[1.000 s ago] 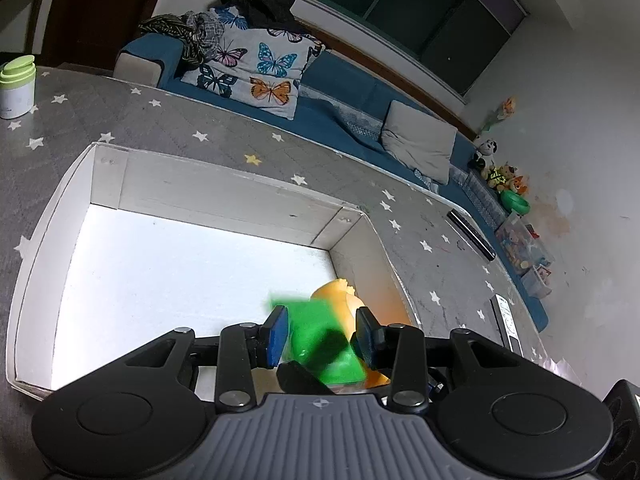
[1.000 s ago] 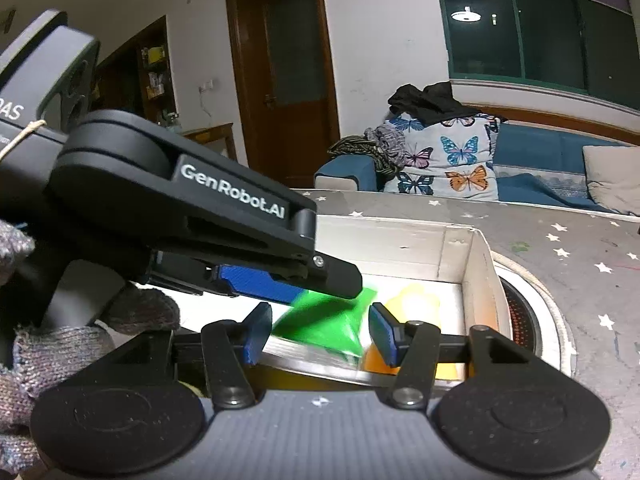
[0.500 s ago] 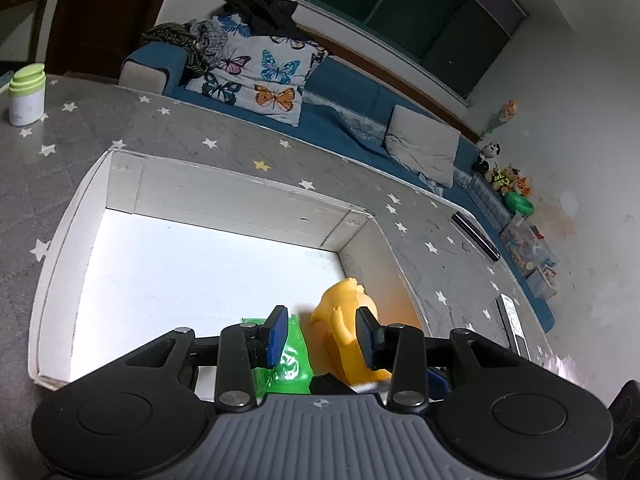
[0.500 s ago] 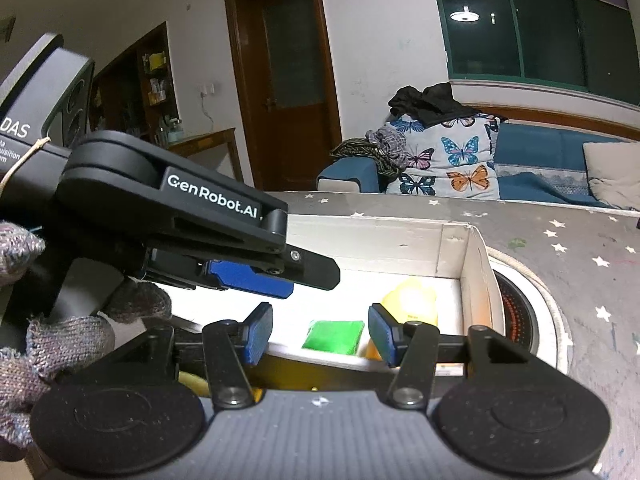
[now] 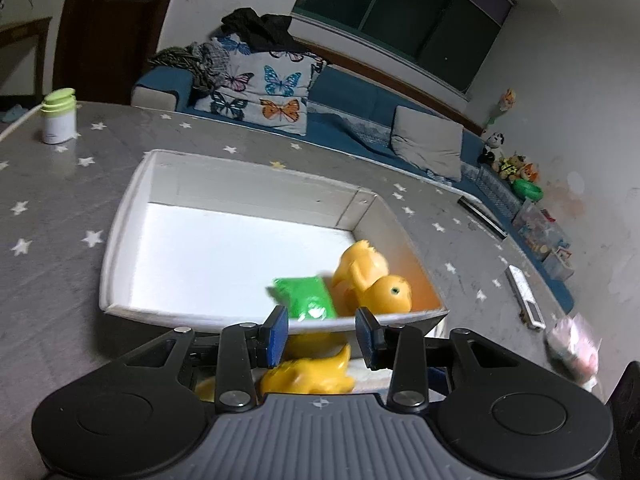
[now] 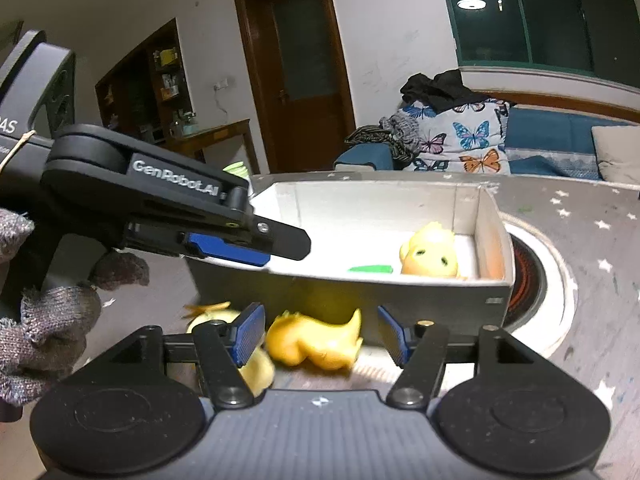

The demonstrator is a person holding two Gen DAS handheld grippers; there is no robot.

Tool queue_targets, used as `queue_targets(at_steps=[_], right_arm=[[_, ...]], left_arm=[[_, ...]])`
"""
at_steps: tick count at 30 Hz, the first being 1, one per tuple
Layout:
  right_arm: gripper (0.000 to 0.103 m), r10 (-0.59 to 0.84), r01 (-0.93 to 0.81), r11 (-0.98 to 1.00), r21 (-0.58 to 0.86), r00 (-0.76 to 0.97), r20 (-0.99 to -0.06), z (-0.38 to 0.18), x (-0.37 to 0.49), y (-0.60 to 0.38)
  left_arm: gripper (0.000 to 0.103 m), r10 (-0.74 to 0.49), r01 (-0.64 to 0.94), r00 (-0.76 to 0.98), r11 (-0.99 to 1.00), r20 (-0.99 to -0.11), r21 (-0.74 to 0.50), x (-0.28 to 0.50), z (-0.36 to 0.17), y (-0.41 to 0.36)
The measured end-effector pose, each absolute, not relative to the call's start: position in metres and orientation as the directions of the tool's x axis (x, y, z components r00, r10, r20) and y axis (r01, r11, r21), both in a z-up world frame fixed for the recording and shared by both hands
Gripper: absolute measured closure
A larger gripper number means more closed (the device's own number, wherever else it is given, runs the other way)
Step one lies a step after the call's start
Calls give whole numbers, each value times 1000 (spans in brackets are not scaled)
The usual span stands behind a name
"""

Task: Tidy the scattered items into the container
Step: 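Lower the right tool onto the yellow plush chick and grasp it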

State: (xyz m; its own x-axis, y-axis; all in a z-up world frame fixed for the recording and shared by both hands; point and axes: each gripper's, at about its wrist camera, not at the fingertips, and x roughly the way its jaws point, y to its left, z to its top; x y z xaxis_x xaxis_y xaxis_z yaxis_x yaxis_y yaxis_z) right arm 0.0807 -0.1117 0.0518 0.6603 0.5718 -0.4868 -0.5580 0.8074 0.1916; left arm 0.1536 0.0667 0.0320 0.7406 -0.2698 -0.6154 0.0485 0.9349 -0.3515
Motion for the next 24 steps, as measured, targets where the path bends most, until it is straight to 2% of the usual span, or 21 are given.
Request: queue_targets(at_steps=[14,24], right_arm=[[39,622,-630,752,192,583,-523,35,59,-87],[39,633,-679,717,157,540,-554,24,65,-58]], left_arm=[[63,-225,-67,735,914,-640,-399,114,10,99],[63,-245,-84,740,891,-627,-447,100,6,111]])
